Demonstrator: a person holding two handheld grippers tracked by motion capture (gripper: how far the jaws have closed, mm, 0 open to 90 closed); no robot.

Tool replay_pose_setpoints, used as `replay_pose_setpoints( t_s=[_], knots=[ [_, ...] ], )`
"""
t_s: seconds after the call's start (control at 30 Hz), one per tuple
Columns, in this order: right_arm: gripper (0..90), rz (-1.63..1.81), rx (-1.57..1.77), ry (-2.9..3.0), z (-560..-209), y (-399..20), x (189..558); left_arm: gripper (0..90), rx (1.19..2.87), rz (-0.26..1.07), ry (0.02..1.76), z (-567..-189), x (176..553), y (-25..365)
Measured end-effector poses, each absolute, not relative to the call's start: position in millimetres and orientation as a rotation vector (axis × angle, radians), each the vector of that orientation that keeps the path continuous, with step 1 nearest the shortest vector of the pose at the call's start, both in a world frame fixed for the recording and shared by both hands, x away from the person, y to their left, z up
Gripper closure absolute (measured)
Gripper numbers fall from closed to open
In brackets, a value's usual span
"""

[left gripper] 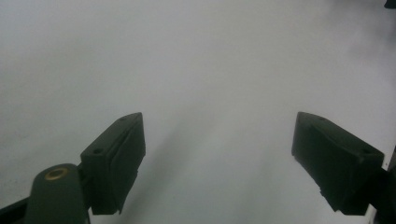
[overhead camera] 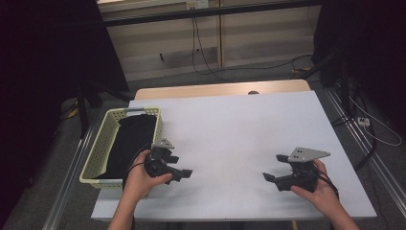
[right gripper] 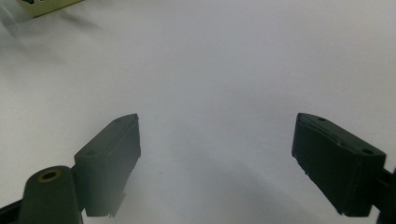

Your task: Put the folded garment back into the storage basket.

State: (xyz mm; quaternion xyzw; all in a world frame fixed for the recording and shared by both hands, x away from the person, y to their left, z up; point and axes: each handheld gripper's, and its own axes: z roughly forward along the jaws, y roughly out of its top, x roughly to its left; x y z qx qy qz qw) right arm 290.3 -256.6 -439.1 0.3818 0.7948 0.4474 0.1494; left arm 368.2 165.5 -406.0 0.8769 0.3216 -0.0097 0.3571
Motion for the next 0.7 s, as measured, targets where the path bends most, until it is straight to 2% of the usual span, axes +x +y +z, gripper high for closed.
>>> replay_pose_setpoints(
  t_s=[0.7],
  knots=[
    [14.4, 1.276, 1.123, 2.287, -442.5, -270.5, 283.0, 15.9, 2.246, -0.027, 0.807, -416.4, 357.5, 173.8]
  ],
)
